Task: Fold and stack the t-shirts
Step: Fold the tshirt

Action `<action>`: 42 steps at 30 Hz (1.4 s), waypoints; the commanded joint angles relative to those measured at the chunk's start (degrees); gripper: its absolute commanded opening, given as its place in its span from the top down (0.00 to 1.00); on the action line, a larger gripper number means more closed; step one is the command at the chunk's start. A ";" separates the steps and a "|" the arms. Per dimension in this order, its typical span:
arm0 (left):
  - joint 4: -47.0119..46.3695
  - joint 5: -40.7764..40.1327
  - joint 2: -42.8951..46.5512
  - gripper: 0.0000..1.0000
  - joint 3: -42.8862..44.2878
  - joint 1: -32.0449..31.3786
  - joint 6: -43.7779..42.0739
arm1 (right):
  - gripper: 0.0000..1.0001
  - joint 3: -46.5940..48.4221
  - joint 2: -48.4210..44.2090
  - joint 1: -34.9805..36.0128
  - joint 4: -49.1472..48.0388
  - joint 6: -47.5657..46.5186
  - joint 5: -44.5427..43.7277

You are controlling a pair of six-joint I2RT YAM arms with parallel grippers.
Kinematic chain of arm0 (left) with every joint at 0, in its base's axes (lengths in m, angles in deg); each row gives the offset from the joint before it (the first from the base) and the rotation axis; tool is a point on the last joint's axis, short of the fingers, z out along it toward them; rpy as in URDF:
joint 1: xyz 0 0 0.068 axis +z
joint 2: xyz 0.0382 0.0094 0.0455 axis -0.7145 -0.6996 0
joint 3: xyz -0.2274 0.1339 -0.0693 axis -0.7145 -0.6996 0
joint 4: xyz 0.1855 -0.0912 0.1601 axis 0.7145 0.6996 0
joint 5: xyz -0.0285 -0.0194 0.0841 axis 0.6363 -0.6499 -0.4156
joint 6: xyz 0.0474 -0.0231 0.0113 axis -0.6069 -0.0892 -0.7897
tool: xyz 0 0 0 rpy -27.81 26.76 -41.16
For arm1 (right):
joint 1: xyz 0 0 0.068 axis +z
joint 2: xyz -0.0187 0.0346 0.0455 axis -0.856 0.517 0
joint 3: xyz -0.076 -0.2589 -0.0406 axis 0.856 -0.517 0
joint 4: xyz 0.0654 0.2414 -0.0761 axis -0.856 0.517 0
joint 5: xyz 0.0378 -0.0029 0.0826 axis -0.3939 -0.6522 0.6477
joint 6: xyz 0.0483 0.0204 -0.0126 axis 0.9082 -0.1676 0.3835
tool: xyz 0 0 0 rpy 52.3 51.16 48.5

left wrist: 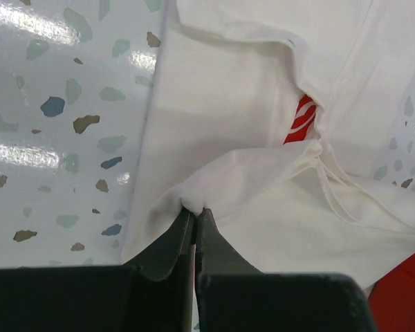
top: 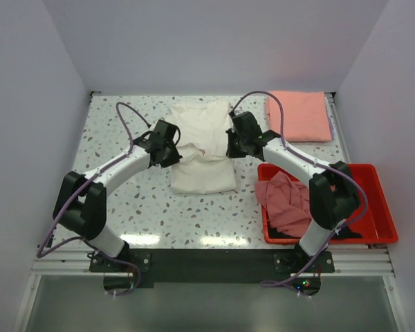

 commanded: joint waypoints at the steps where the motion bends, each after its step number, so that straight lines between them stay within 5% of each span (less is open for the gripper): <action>1: -3.02 0.36 -1.38 1.00 3.02 2.06 -2.40 | 1.00 4.23 2.03 -1.36 -2.70 -2.21 2.09; 32: -7.33 2.73 -16.68 0.95 12.52 7.43 -8.47 | 1.00 14.88 19.00 -9.35 -4.90 -2.48 7.45; 35: -7.51 3.25 -16.33 0.87 12.52 7.43 -9.00 | 0.94 14.44 19.09 -9.62 -5.69 -2.30 7.80; 37: -8.12 3.61 -15.20 0.73 12.17 7.43 -9.26 | 0.85 14.61 18.74 -9.79 -5.61 -2.57 8.06; 38: -8.82 3.96 -14.58 0.64 11.99 7.43 -9.70 | 0.80 14.79 18.48 -9.71 -5.43 -2.65 7.89; 39: -9.35 4.22 -13.96 0.41 11.82 7.43 -9.96 | 0.73 14.87 17.78 -9.71 -5.17 -2.83 7.80; 42: -9.70 4.23 -11.15 0.14 11.64 7.43 -10.14 | 0.48 15.40 16.11 -9.80 -4.47 -3.53 7.89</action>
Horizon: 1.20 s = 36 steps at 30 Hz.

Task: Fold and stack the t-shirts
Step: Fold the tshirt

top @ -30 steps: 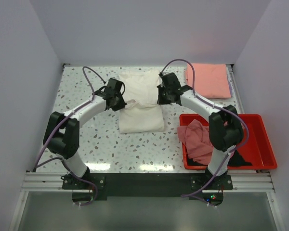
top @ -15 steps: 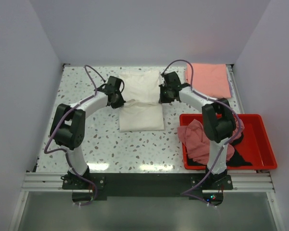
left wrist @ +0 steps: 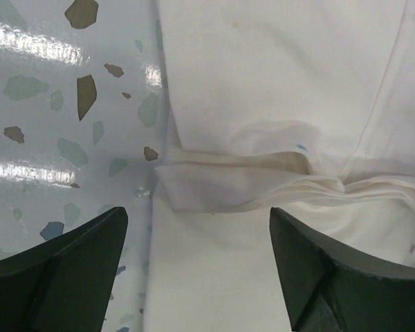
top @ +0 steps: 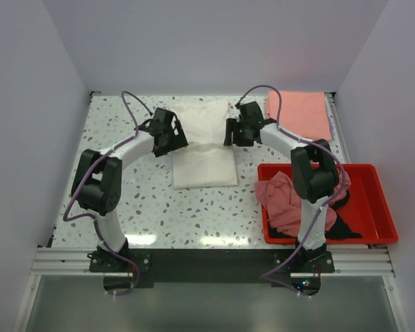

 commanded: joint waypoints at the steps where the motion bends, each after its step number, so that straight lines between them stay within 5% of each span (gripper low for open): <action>1: -3.74 0.64 6.73 0.09 1.04 0.52 -1.16 | 0.29 2.49 -4.28 -0.35 -1.14 -1.50 0.72; 3: -3.83 1.25 8.40 0.00 -0.10 0.52 -1.25 | 0.01 1.96 -5.96 -0.35 -0.79 -1.50 1.68; 17: -1.81 -0.85 30.55 0.00 -22.06 0.43 3.32 | 0.01 -11.14 -16.43 7.11 -8.33 -1.33 13.64; 27: 0.31 -4.10 43.56 0.00 -34.81 0.43 6.22 | 0.01 0.81 -1.67 14.94 -13.00 1.13 18.48; 36: -1.27 -3.58 45.15 0.00 -37.54 0.43 6.05 | 0.01 12.93 11.16 15.03 -17.57 4.21 18.22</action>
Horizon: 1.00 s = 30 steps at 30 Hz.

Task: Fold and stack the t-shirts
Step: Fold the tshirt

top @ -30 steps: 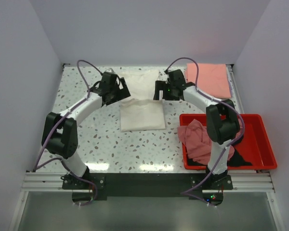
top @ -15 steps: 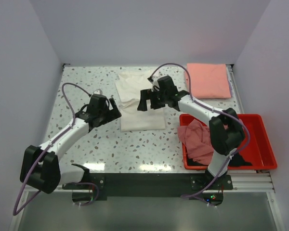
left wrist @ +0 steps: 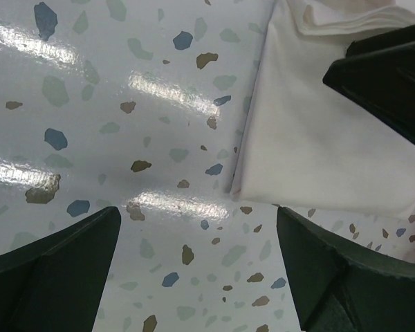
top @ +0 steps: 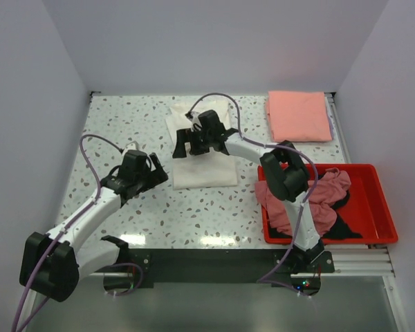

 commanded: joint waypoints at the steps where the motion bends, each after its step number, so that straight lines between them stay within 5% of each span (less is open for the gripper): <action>1: -2.46 -0.69 1.11 0.00 -1.04 0.41 0.91 | 0.01 7.79 3.21 -0.32 -4.79 1.48 -0.61; 7: -1.58 -1.04 0.50 0.00 -0.35 0.41 0.21 | 0.01 18.89 12.53 -2.25 -0.65 1.12 -3.51; 15: -9.57 5.02 2.78 0.00 -4.73 0.41 0.21 | 0.01 18.11 7.02 -3.30 -1.98 0.78 -2.01; 25: -16.25 8.97 -3.63 0.00 -4.47 0.41 -1.11 | 0.01 -5.07 -18.11 -6.12 -4.70 2.89 -7.44; 30: -16.61 11.17 -9.78 0.18 -2.37 0.41 -3.56 | 0.01 -18.25 -31.90 -9.36 2.24 4.37 -15.46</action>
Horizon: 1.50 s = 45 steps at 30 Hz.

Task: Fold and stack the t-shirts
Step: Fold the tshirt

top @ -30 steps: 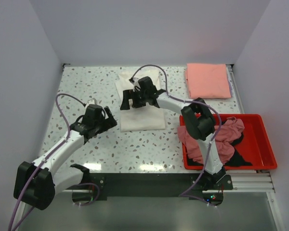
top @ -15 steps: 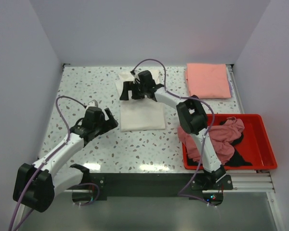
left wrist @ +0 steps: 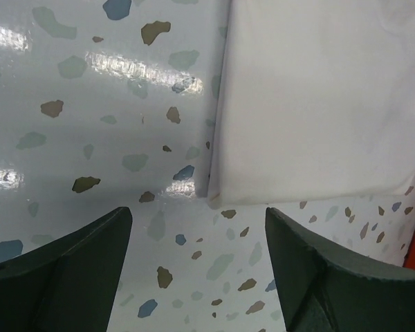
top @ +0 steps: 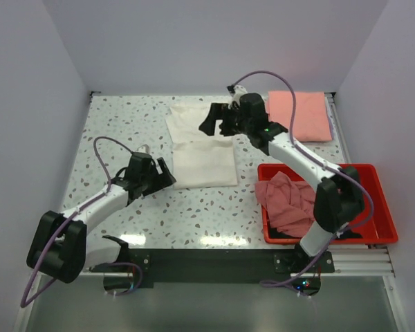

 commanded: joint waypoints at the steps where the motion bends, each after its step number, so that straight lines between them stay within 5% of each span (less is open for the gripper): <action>1: -2.86 2.37 -3.53 0.18 3.18 0.28 -2.19 | 0.01 -8.26 -7.42 -2.77 3.31 1.91 -6.24; 8: -6.46 4.65 -8.89 0.46 3.28 0.28 -2.02 | 0.01 -17.95 -17.28 -4.27 6.12 1.56 -10.19; 18: -11.73 10.36 -15.75 0.67 3.10 0.19 -2.19 | 0.01 -20.94 -18.96 -4.35 8.06 1.21 -12.92; 23: -11.39 10.72 -16.37 0.86 1.44 0.02 -2.72 | 0.01 -21.11 -18.34 -4.62 9.55 1.91 -13.36; 24: -11.12 10.28 -16.29 1.00 1.00 0.02 -2.63 | 0.01 -21.20 -18.34 -4.62 9.73 2.08 -13.71; 33: 1.08 -0.79 -11.28 1.00 0.90 0.10 -0.70 | 0.01 -21.12 -18.08 -3.13 10.17 -3.27 -6.77; 38: 4.61 -2.47 -6.63 1.00 -0.59 0.10 0.71 | 0.01 -18.74 -15.79 6.35 16.84 -6.61 -15.28; 45: 7.95 -2.56 -3.37 1.00 -2.61 0.10 2.11 | 0.03 -23.65 -17.45 13.57 19.66 -10.90 -15.12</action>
